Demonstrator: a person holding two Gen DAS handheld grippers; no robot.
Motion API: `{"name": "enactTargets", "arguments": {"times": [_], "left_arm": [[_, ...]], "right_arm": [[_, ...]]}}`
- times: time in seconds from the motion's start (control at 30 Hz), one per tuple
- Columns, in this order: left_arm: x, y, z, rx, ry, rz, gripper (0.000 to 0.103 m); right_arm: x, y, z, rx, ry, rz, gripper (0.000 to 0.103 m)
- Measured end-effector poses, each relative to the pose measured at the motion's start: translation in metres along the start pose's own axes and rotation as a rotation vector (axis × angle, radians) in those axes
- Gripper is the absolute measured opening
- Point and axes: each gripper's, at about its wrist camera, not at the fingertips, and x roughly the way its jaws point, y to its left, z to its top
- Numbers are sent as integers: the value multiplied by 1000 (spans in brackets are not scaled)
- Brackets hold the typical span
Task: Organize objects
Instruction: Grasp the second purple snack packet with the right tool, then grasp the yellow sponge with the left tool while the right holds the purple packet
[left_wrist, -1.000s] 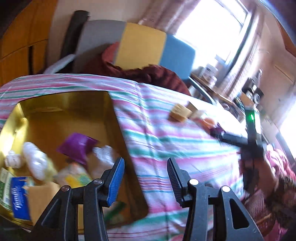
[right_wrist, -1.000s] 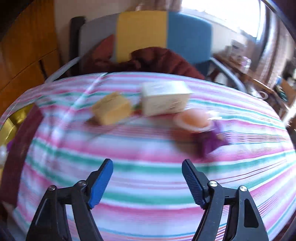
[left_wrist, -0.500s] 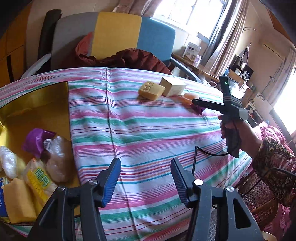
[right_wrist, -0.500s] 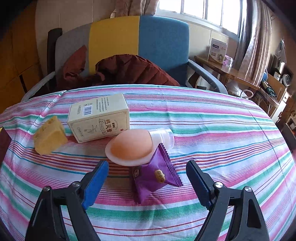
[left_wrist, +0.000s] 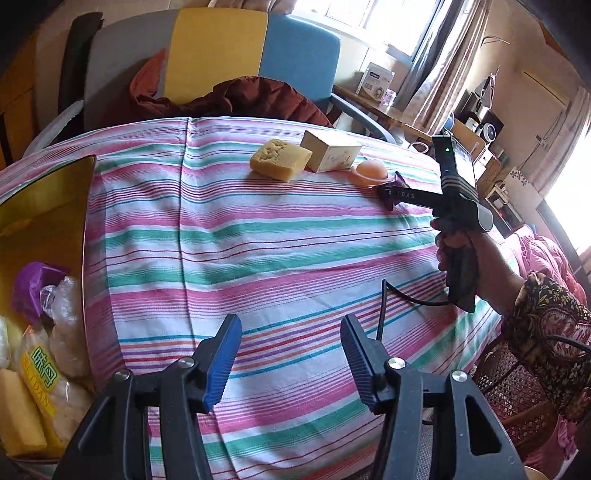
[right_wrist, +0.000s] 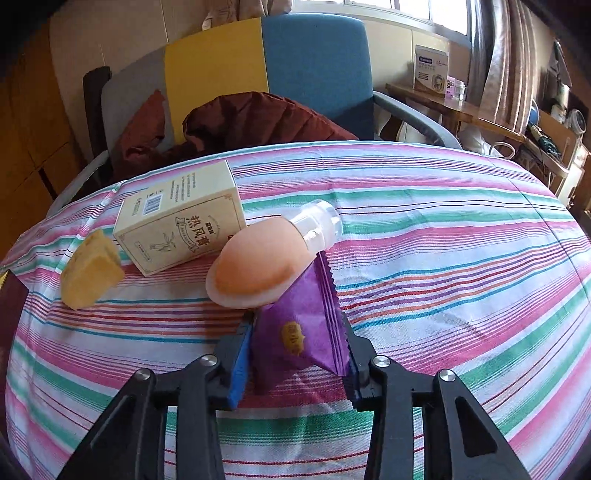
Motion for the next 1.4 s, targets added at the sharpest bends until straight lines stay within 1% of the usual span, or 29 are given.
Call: {"name": "enactTargets", "arguments": {"times": [0.1, 0.23, 0.37, 0.53, 0.57, 0.6, 0.7, 0.8, 0.83, 0.9, 1.03, 1.13, 1.33, 1.4], "left_arm": [[2, 0, 9, -1, -4, 5, 56], [8, -1, 30, -6, -27, 22, 57], [23, -4, 56, 14, -44, 66, 67], [53, -4, 88, 30, -24, 95, 68], [59, -4, 92, 34, -21, 111, 68], [66, -5, 100, 44, -24, 131, 68], [85, -7, 119, 81, -32, 158, 70], [108, -5, 138, 98, -33, 187, 77], [113, -5, 143, 105, -36, 191, 82], [126, -4, 151, 116, -28, 181, 83], [143, -4, 160, 135, -11, 156, 83], [149, -6, 163, 140, -14, 142, 83], [165, -11, 160, 148, -19, 147, 83], [168, -13, 157, 159, -30, 159, 83]], "right_arm": [[-2, 2, -2, 3, 2, 8, 39], [-6, 3, -7, 28, -1, 41, 39], [-11, 10, -14, 57, -12, 80, 39], [-15, 34, -21, -14, -19, 110, 39], [-15, 37, -21, -27, -20, 115, 39], [-15, 39, -22, -35, -21, 117, 39], [-14, 39, -22, -33, -23, 120, 39], [-13, 38, -22, -25, -24, 125, 39], [-13, 38, -22, -27, -24, 123, 39], [-13, 39, -22, -29, -24, 119, 39], [-13, 39, -22, -26, -25, 119, 39], [-12, 39, -22, -22, -27, 117, 39], [-11, 38, -21, -16, -28, 117, 40], [-11, 37, -21, -13, -29, 118, 40]]}}
